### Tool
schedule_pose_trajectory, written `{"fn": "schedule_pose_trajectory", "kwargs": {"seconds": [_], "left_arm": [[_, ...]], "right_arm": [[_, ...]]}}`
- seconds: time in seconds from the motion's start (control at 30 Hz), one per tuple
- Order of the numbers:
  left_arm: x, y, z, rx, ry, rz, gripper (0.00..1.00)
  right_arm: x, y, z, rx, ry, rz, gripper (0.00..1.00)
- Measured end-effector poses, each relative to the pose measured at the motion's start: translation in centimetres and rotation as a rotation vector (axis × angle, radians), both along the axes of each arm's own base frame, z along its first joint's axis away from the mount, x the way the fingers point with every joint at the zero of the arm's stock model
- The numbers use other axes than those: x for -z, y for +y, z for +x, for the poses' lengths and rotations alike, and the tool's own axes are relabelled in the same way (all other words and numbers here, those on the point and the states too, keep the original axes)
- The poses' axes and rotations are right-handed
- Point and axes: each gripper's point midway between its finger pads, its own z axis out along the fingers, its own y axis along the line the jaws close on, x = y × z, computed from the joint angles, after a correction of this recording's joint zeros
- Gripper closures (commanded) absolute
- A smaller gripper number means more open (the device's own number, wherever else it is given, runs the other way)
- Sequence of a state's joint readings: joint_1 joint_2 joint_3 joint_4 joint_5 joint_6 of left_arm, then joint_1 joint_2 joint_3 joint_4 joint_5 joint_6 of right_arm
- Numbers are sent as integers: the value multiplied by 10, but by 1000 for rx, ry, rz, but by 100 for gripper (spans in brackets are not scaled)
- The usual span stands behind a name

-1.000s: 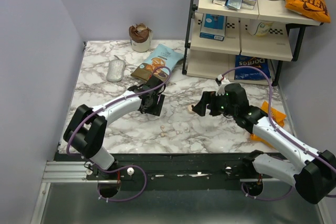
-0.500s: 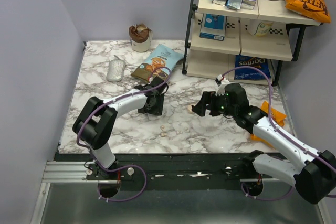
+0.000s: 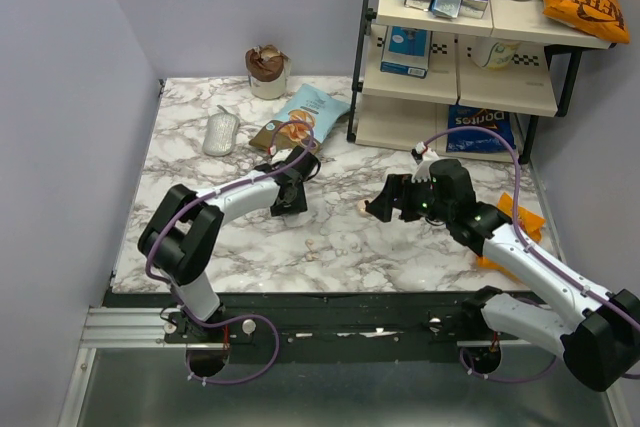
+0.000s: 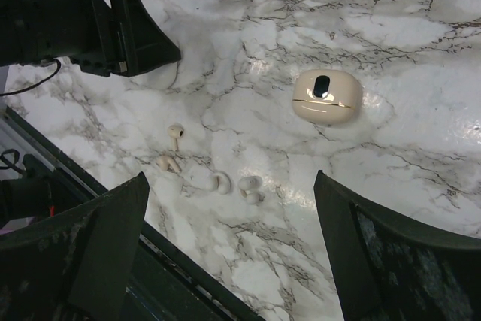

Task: Insert the wireless bluetooth earbuds into the charging case
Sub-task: Adjust the charging case at the center of the board.

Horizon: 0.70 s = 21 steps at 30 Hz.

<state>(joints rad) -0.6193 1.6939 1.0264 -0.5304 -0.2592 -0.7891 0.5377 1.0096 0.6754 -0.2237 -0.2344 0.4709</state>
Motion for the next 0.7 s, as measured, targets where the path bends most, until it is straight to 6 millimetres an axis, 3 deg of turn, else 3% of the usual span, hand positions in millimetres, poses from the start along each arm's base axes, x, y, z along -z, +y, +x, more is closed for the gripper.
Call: {"fn": "schedule_pose_trajectory", "kwargs": {"seconds": [0.13,0.33,0.43,0.57,0.7], "left_arm": [[-1,-1,1,-105,-20,-48,78],[-3,-5,7,-362,-39,-156,68],[-6,-10,14,-466,-46,-202,59],[-4,-17,23,-572,-48,-251,37],[-5,-19,27,-625,-56,-276,24]], "right_arm": [[0,1,-1,-5,3,4,0],[-1,2,-2,-10,11,14,0],[-1,2,-2,-9,11,15,1],[-3,3,-3,-7,9,22,0],[-6,2,-4,-6,2,27,0]]}}
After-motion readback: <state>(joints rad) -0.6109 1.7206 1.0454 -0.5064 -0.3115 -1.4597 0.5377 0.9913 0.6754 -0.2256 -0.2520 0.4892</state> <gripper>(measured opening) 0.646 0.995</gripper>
